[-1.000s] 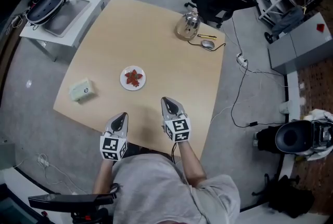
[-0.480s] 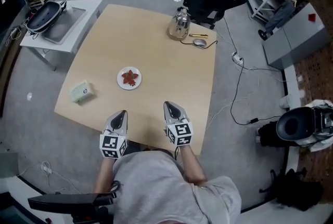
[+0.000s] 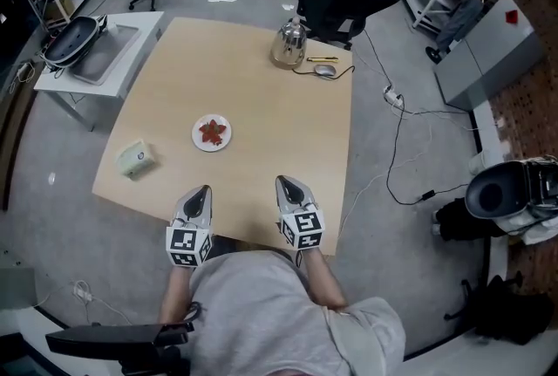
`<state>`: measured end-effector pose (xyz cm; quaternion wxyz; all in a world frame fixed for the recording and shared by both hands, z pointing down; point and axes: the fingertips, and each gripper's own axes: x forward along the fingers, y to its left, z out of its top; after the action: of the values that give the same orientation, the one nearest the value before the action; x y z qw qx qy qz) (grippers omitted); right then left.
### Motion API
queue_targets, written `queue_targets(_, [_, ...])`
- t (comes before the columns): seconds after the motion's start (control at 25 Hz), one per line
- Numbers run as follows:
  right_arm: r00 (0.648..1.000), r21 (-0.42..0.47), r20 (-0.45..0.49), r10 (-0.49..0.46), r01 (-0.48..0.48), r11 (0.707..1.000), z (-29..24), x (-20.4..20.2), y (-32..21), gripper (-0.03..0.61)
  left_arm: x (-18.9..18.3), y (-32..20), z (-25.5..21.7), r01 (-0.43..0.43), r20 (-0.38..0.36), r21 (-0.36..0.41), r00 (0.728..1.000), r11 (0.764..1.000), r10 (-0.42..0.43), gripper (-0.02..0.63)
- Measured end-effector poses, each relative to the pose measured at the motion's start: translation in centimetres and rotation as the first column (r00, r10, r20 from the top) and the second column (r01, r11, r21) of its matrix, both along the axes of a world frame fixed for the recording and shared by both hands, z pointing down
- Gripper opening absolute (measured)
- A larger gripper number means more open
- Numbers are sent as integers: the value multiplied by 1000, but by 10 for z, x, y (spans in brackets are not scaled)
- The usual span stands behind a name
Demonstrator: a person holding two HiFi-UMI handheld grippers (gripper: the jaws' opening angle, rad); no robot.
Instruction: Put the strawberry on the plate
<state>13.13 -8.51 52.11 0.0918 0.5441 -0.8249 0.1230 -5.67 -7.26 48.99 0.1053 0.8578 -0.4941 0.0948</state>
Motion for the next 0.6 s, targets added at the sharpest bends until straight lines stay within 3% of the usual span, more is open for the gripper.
queue_targets(0.6, [1000, 22, -5, -2, 3, 1000, -3, 8, 20, 7, -1, 11, -9, 20, 11, 35, 1000, 999, -21, 20])
